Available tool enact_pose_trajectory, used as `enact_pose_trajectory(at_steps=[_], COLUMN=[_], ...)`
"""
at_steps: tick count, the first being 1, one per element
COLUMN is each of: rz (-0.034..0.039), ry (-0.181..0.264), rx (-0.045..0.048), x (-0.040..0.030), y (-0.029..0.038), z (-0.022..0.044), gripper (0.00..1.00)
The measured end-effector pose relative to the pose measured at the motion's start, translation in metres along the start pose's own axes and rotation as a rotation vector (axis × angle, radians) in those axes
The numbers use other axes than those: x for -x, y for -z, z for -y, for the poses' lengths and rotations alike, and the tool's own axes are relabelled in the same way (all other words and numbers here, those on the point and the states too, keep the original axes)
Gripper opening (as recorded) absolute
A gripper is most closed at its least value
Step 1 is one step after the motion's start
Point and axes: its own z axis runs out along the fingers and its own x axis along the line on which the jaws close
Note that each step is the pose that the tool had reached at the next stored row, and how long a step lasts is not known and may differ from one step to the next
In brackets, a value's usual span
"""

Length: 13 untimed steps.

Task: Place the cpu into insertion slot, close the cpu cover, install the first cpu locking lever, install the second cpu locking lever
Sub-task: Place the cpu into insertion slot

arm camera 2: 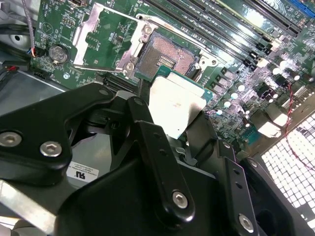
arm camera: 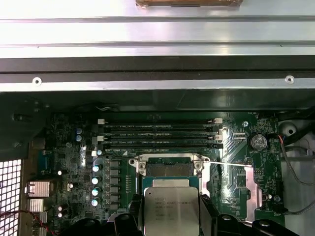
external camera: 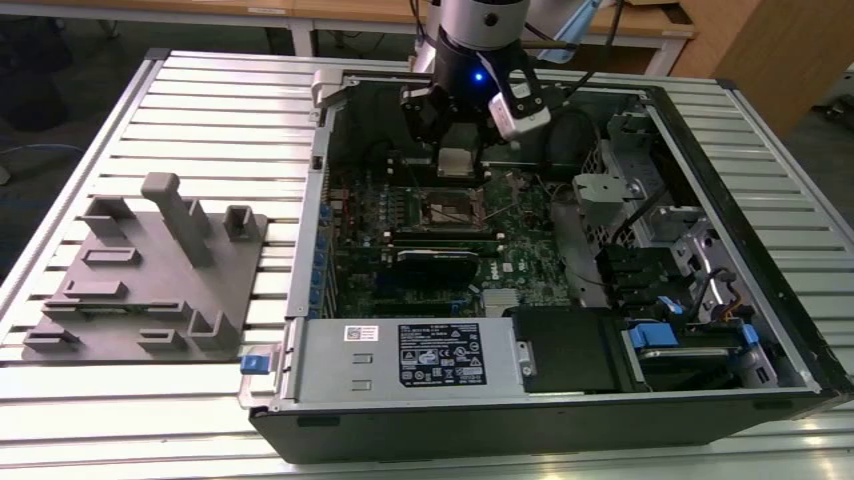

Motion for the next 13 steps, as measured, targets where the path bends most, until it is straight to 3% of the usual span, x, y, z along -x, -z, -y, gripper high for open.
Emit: enact_pose_trajectory(at_steps=[13], rz=[0.0003], ry=[0.000], rx=[0.0003], x=[0.0000], y=[-0.0048], z=[0.0004], gripper=[0.54])
